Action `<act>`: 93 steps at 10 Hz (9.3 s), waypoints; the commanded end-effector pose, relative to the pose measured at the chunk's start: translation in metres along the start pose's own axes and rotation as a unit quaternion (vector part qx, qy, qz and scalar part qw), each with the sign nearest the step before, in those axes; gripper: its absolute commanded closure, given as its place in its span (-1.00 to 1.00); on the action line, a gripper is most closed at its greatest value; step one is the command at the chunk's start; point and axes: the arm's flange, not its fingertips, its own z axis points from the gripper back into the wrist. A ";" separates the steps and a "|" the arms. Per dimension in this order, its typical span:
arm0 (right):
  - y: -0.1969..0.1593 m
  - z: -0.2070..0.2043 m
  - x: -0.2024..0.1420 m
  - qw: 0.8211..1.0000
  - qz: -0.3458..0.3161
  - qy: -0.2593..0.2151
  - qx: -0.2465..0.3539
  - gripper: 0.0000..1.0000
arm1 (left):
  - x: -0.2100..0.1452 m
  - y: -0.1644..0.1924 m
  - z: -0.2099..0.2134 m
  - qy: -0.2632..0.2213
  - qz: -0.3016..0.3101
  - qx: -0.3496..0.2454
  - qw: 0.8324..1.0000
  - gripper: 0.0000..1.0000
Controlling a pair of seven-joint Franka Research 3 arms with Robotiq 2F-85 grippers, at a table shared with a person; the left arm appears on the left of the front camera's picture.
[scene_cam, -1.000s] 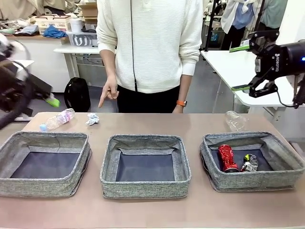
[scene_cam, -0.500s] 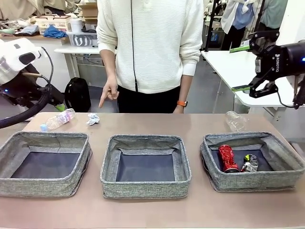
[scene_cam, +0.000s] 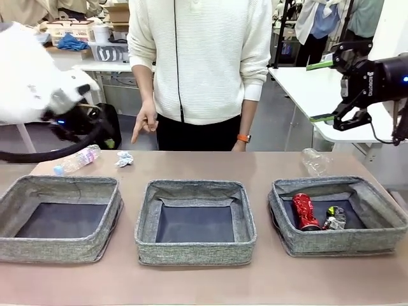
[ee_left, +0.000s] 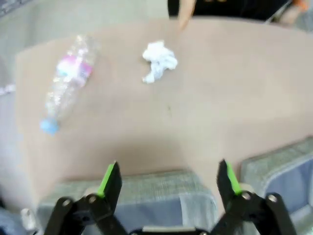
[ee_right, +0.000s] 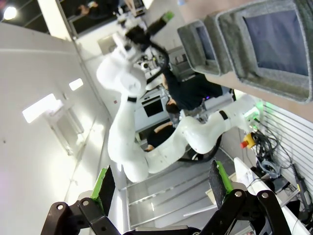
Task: Sort the waste into the appropriate baskets.
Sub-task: Pick up the waste item pointed out by the person, then place the picked waste into the Fabric basket indicated by the person.
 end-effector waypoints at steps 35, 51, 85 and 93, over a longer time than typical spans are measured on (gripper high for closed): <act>0.003 0.001 -0.001 1.000 -0.008 -0.003 -0.005 -1.00 | 0.085 0.016 -0.165 0.046 0.042 0.054 0.997 1.00; 0.003 0.001 -0.001 1.000 -0.008 -0.003 -0.005 -1.00 | -0.058 -0.120 0.169 0.021 0.091 0.008 0.996 0.91; 0.003 0.001 -0.001 1.000 -0.008 -0.003 -0.005 -1.00 | 0.008 -0.353 0.324 0.188 0.027 0.070 0.979 0.91; 0.003 0.001 -0.001 1.000 -0.008 -0.003 -0.005 -1.00 | 0.008 -0.353 0.324 0.188 0.027 0.070 0.979 0.91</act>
